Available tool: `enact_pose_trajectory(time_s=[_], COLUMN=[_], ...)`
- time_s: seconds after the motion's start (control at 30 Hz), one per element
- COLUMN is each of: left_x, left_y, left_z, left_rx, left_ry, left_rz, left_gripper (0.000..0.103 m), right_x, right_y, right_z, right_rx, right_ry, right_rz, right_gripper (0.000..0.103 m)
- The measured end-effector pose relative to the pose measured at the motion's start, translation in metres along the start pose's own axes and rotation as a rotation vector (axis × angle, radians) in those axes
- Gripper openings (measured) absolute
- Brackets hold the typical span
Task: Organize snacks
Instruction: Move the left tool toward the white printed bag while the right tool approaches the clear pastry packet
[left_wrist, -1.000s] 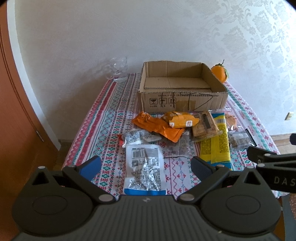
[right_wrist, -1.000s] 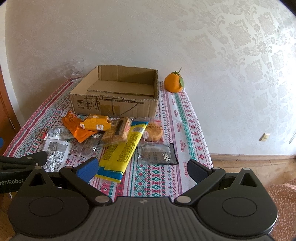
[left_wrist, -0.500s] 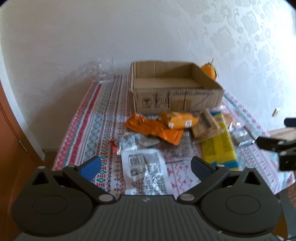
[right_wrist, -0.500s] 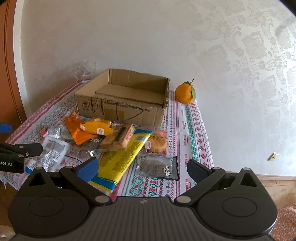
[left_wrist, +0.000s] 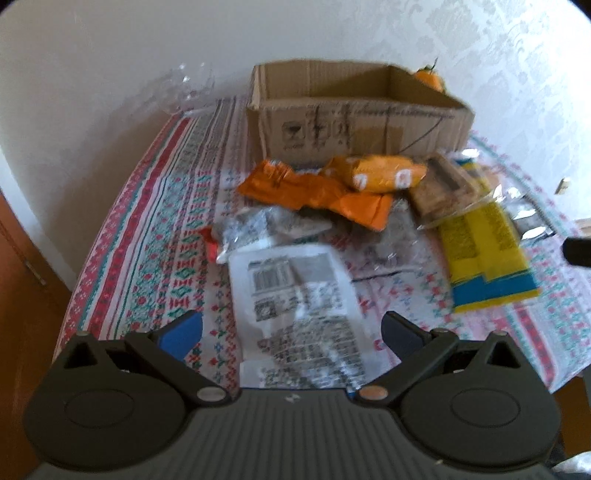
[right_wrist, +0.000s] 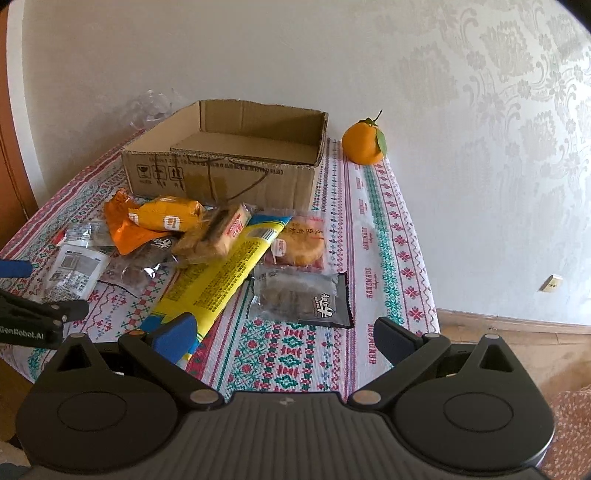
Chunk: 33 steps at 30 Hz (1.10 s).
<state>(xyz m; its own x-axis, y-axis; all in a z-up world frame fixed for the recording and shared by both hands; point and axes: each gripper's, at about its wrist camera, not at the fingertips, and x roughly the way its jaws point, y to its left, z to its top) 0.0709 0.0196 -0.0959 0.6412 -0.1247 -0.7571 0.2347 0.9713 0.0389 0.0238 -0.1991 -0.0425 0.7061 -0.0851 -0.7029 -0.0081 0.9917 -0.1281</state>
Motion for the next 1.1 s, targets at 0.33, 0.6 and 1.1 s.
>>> enact_pose_trajectory(time_s=[0.33, 0.6, 1.1], left_x=[-0.001, 0.002, 0.007], left_y=[0.023, 0.020, 0.017], left_z=[-0.008, -0.005, -0.002], left_rx=[-0.061, -0.091, -0.121], left_ry=[0.018, 0.016, -0.004], left_rz=[-0.025, 0.001, 0.030], left_gripper=[0.103, 0.103, 0.103], right_x=[0.021, 0.046, 0.076], right_y=[-0.009, -0.029, -0.032], right_z=[-0.003, -0.011, -0.011], right_rx=[-0.025, 0.015, -0.026], right_ry=[0.033, 0.071, 0.036], right_rz=[0.011, 0.030, 0.147], right_gripper=[0.103, 0.103, 0.103])
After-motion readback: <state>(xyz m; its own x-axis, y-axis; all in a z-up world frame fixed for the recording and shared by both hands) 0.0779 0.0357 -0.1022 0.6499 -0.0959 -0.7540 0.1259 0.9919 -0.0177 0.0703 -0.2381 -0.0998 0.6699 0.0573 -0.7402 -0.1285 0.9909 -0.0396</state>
